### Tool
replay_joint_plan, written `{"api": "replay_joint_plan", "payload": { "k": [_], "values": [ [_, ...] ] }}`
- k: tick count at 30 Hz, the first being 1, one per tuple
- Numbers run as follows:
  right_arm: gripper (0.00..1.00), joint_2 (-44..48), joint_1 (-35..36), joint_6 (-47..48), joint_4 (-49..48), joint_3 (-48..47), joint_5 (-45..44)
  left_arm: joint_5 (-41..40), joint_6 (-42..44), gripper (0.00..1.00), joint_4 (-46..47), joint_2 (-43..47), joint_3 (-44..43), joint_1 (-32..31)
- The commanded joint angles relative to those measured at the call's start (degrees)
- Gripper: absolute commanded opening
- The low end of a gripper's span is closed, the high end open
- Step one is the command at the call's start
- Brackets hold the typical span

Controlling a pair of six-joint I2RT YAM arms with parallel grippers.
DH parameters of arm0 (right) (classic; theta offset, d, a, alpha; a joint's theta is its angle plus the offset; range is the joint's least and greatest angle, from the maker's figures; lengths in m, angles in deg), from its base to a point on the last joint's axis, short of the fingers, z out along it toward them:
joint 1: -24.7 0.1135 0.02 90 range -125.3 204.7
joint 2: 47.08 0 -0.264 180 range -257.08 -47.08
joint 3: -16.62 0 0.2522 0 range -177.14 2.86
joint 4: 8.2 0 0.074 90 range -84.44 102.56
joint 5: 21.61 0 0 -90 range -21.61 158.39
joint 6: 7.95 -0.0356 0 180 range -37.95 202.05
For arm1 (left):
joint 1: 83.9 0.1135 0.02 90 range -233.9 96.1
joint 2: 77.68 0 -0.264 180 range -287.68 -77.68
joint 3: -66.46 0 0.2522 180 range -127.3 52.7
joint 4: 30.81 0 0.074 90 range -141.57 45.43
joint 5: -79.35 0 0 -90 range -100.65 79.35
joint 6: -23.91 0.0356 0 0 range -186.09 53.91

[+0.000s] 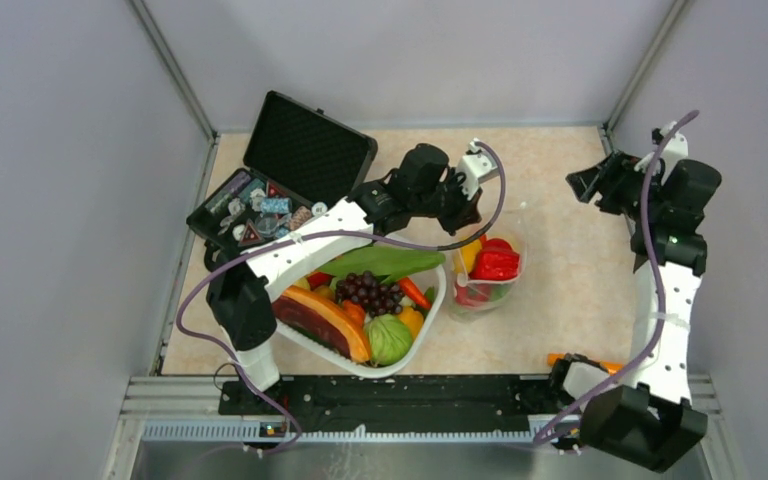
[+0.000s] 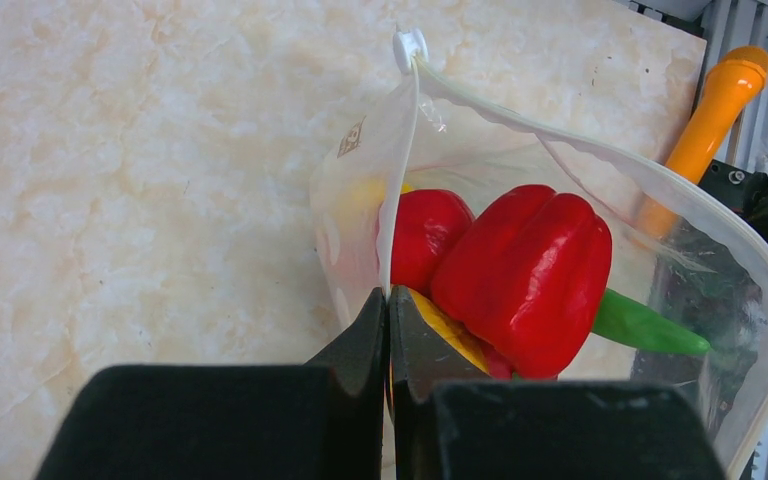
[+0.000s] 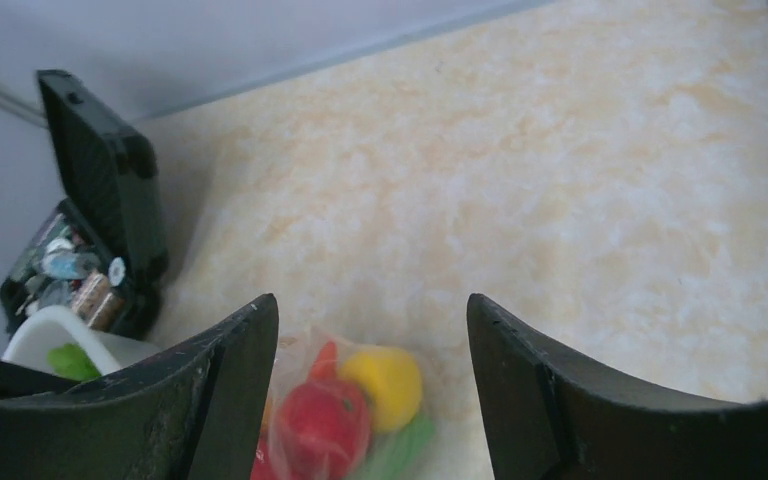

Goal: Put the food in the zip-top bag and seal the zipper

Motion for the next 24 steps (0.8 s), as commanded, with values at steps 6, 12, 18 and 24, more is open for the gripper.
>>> {"api": "replay_joint_plan", "payload": {
  "k": [6,12,18,24],
  "values": [
    [0.75,-3.9,-5.2,1.6,-45.4,17.7,32.2,2.5,1.6,0.00,2.1,1.8,-2.9,-0.2],
    [0.78,-7.4,-5.5,26.1,-45.3,24.9,47.2,4.4,1.8,0.00,1.6,1.3,-3.5,-0.1],
    [0.82,-9.7,-5.4,48.9,-32.1,22.8,55.8,7.2,4.3,0.00,1.1,0.7,-4.2,-0.1],
    [0.82,-16.0,-5.4,77.3,-0.3,12.2,61.7,12.1,9.3,0.00,-1.6,-1.0,-6.3,-0.1]
  ]
}}
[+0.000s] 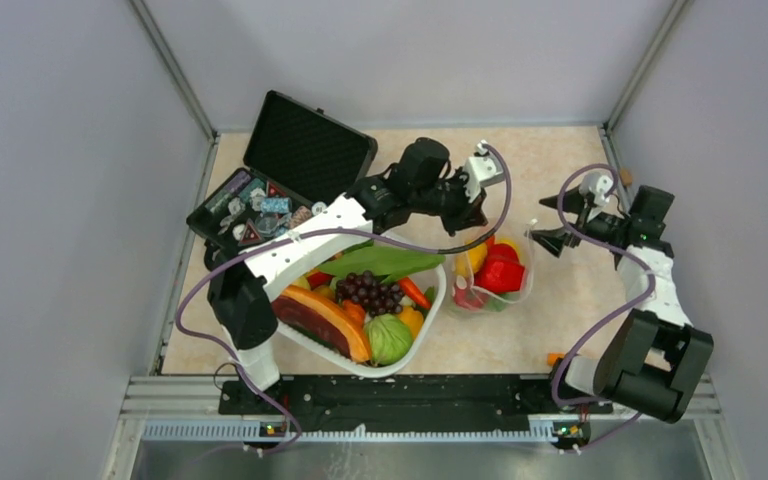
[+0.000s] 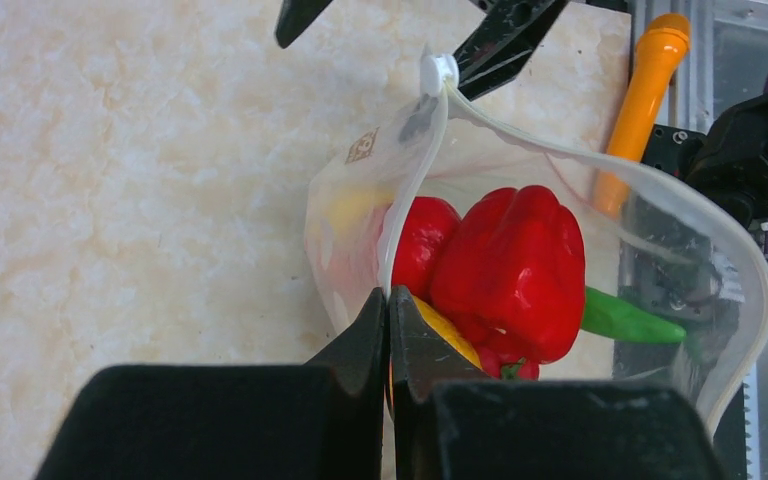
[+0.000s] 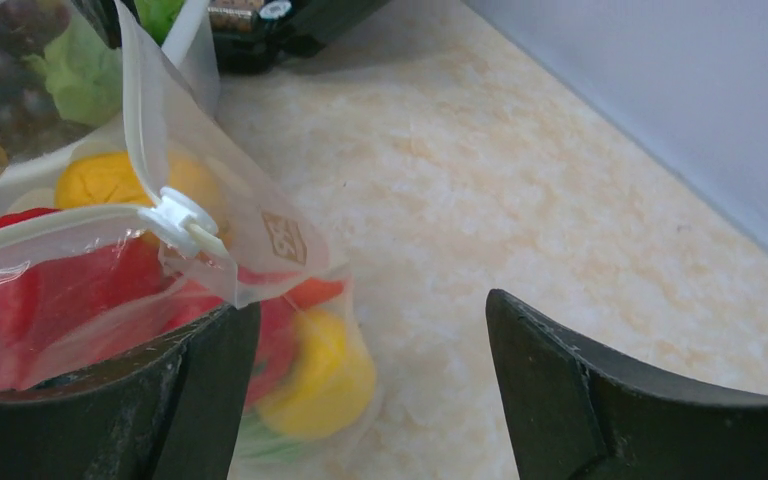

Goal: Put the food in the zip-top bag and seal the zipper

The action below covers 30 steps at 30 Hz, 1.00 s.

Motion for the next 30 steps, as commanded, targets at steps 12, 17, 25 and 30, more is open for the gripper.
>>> {"api": "replay_joint_plan", "payload": {
  "k": [12,17,25,30],
  "values": [
    [0.72,-14.7,3.9,81.1,79.0,-20.8,5.0,6.5,5.4,0.00,-0.2,-4.7,-7.6,0.5],
    [0.40,-16.0,4.6,82.6,79.3,-20.3,3.6,6.6,5.6,0.00,-0.5,-4.7,-8.0,0.9],
    [0.00,-15.8,4.5,79.3,79.1,-23.0,3.5,6.2,5.5,0.00,-0.3,-3.8,-6.8,0.9],
    [0.00,-16.5,3.9,71.5,79.0,-26.6,3.6,5.4,4.1,0.33,0.2,-2.8,-5.9,1.4]
  ]
}}
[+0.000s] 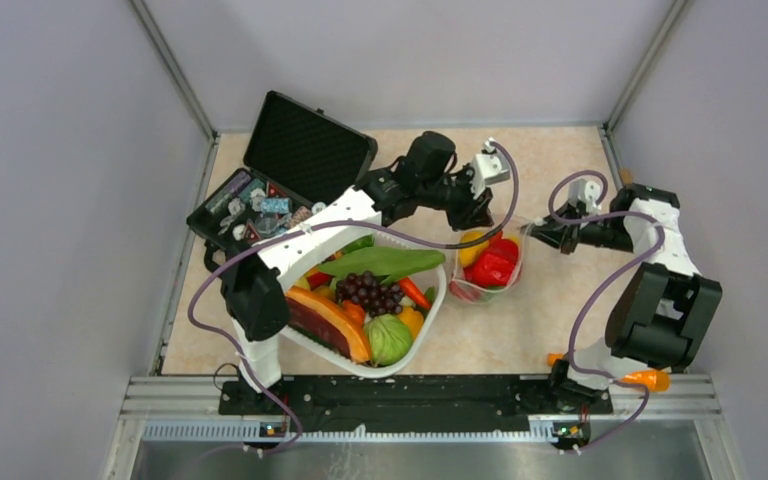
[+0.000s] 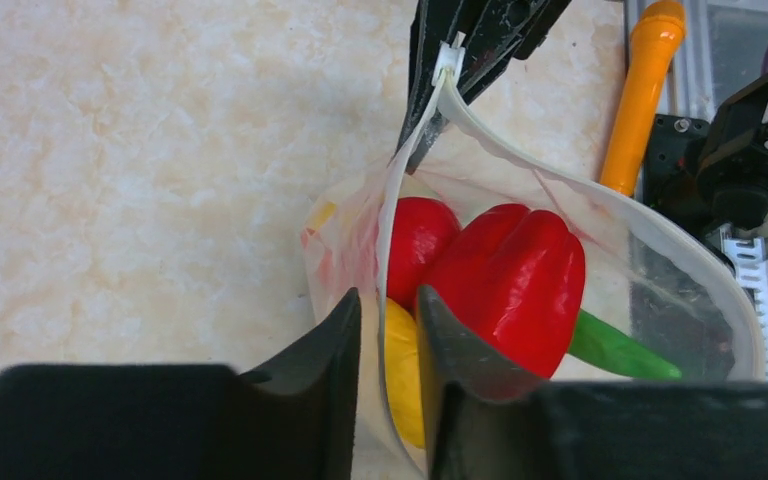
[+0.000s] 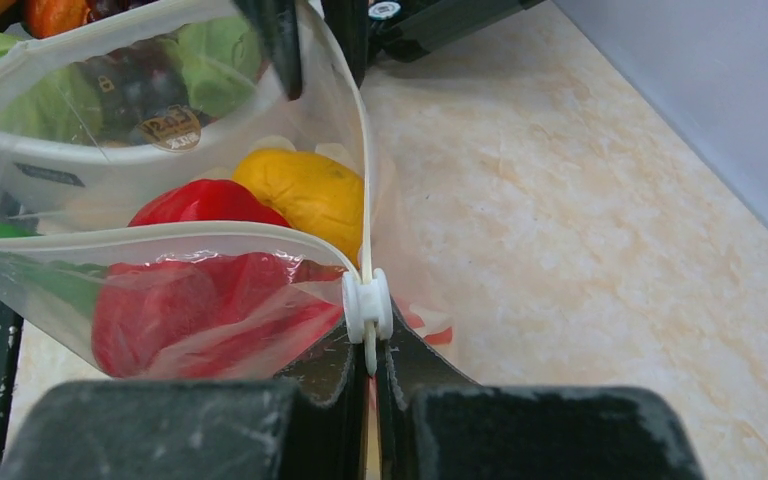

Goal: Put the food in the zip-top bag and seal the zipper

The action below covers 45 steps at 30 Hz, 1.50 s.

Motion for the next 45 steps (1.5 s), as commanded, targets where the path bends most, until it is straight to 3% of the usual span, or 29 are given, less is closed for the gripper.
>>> {"api": "replay_joint_plan", "payload": {
  "k": [1,2,4,7,11,14,16,18,19,20,21,25,30,35,38,45],
  "values": [
    [0.00,-0.3,-0.8,-6.3,0.5,-5.5,2.1,1.1,-1.2,0.37,2.2,2.1,-0.4,0.8],
    [0.00,-0.4,-1.5,-8.4,0.5,-6.0,3.0,2.1,-1.6,0.42,2.3,2.3,-0.3,1.2],
    [0.00,-0.3,-3.1,-13.3,0.5,-7.0,4.0,3.7,-3.3,0.63,3.0,2.9,0.1,1.9],
    [0.00,0.6,-4.0,-17.4,0.6,-7.2,3.8,6.2,-4.7,0.86,5.2,4.5,1.8,2.2],
    [0.00,2.5,-4.1,-19.6,0.5,-6.7,4.5,9.2,-6.9,0.98,8.5,6.0,2.4,2.3],
    [0.00,3.9,-4.1,-24.9,-0.6,-7.8,3.0,9.4,-7.1,0.99,8.6,5.6,1.5,2.1],
    [0.00,6.1,-4.2,-36.3,-8.2,-6.8,1.9,9.4,-6.9,0.99,7.5,5.2,1.1,2.1],
    [0.00,10.0,-4.0,-57.9,-23.0,-4.0,-5.1,8.5,-6.4,0.99,6.2,5.4,1.6,1.9],
    [0.00,13.4,-3.6,-72.3,-39.4,-0.5,-11.2,7.7,-6.3,0.99,6.2,5.8,2.2,1.9],
    [0.00,17.0,-3.3,-83.4,-49.5,3.2,-18.4,7.2,-6.2,0.99,6.7,6.3,3.1,1.9],
    [0.00,20.1,-3.3,-86.8,-54.1,6.0,-20.1,6.9,-6.3,0.99,7.4,6.8,4.1,1.9],
    [0.00,23.0,-3.1,-92.0,-59.5,7.9,-14.6,6.2,-6.6,0.99,8.8,8.0,5.6,1.9],
    [0.00,24.7,-1.0,-93.3,-55.1,6.8,-26.5,7.7,-4.9,0.99,8.8,10.7,5.5,1.3],
    [0.00,32.9,0.9,-103.1,-67.9,13.8,-22.8,5.6,-0.8,0.99,11.4,11.5,6.3,-0.1],
    [0.00,33.6,1.4,-103.1,-65.9,13.1,-22.2,7.8,-0.2,0.99,11.7,10.1,4.8,-1.6],
    [0.00,34.0,2.7,-101.3,-63.1,12.3,-23.1,-2.2,1.5,0.99,11.6,6.2,2.3,-6.2]
  ]
}}
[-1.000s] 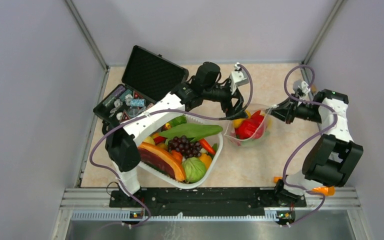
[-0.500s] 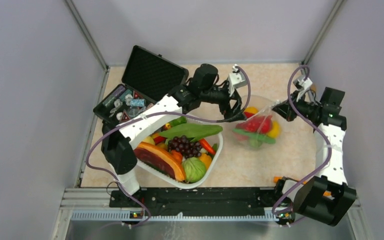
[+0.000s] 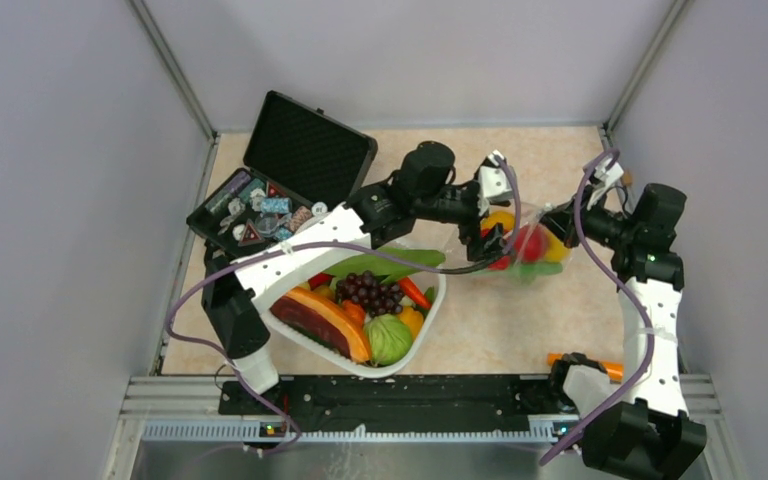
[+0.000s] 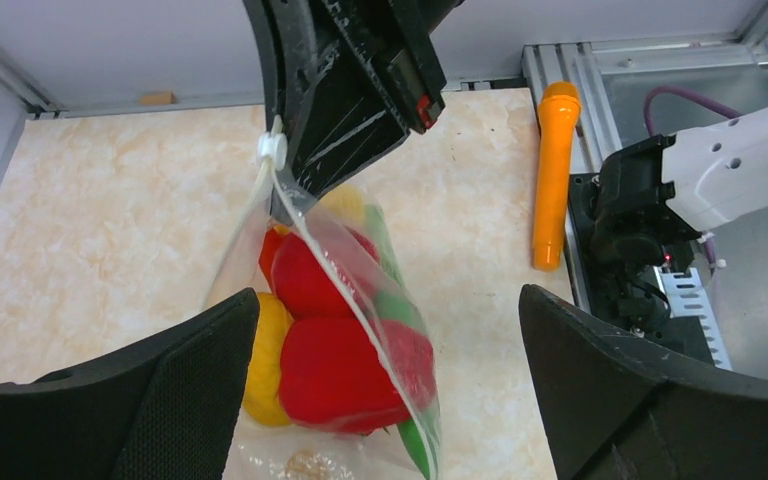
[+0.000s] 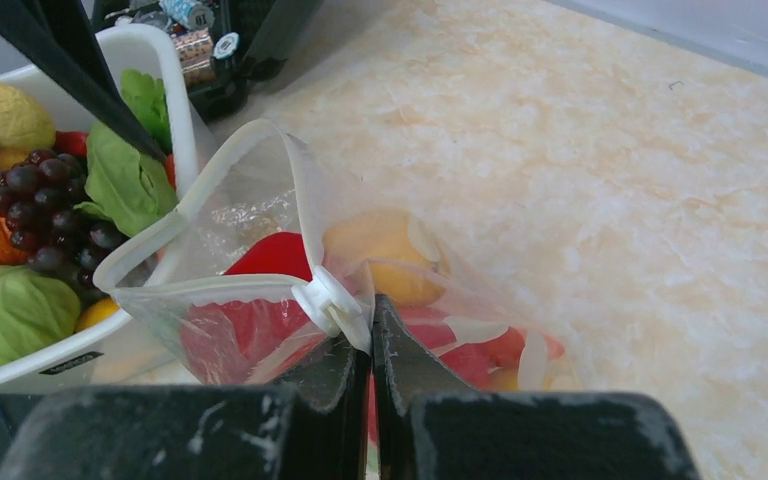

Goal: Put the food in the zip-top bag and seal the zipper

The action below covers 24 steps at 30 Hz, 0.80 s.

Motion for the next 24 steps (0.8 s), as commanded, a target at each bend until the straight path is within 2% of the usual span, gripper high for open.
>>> {"api": "replay_joint_plan", "payload": {
  "k": [1,6,11,18,24],
  "values": [
    [0.00,0.9,1.0,-1.3,-2.3,-1.6,0.8,-7.4,0.6,0.99,3.7,-2.3,-3.0,-1.8],
    [0.00,1.7,1.2,-1.5,-2.5,-1.3,1.1,-15.6,-2.9,0.99,6.9,-4.6,-3.6,-2.3],
    [0.00,1.6,1.4,-1.4,-2.9,-1.0,1.3,-22.5,-2.0,0.99,12.3,-4.5,1.0,-3.6],
    [0.00,1.8,1.6,-0.9,-3.4,-1.1,5.7,-23.9,2.6,0.99,19.5,-0.4,7.3,-4.8],
    [0.00,3.0,1.7,-0.4,-2.8,-1.5,7.2,-25.1,5.0,0.99,9.0,-5.1,0.5,-4.8]
  ]
}}
